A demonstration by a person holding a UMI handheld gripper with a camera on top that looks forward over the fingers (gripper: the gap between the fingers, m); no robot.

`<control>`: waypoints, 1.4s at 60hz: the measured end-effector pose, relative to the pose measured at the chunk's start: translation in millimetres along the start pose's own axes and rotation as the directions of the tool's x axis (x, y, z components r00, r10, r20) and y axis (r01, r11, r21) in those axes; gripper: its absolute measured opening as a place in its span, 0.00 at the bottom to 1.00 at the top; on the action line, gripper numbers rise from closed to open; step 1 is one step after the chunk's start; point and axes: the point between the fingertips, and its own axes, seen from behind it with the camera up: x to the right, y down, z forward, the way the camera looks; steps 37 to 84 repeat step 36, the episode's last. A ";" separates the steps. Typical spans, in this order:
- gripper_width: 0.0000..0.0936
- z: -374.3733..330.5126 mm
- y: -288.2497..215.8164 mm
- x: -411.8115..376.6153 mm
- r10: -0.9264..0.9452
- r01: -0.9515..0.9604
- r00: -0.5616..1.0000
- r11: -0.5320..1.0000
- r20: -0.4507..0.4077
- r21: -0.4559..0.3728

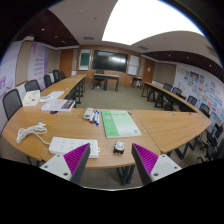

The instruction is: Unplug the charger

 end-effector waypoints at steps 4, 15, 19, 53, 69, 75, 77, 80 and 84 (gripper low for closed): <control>0.91 -42.4 -2.5 -6.4 -0.004 0.004 1.000 1.000 -0.009 0.020; 0.91 -139.9 -5.1 -14.7 -0.017 0.018 0.999 0.999 -0.028 0.039; 0.91 -163.0 -3.2 -18.4 -0.017 0.018 1.000 0.998 -0.021 0.052; 0.91 -211.0 -6.5 -20.1 0.015 -0.013 0.999 0.996 -0.032 0.085; 0.91 -211.0 -6.5 -20.1 0.015 -0.013 0.999 0.996 -0.032 0.085; 0.91 -211.0 -6.5 -20.1 0.015 -0.013 0.999 0.996 -0.032 0.085; 0.91 -211.0 -6.5 -20.1 0.015 -0.013 0.999 0.996 -0.032 0.085; 0.91 -211.0 -6.5 -20.1 0.015 -0.013 0.999 0.996 -0.032 0.085; 0.91 -211.0 -6.5 -20.1 0.015 -0.013 0.999 0.996 -0.032 0.085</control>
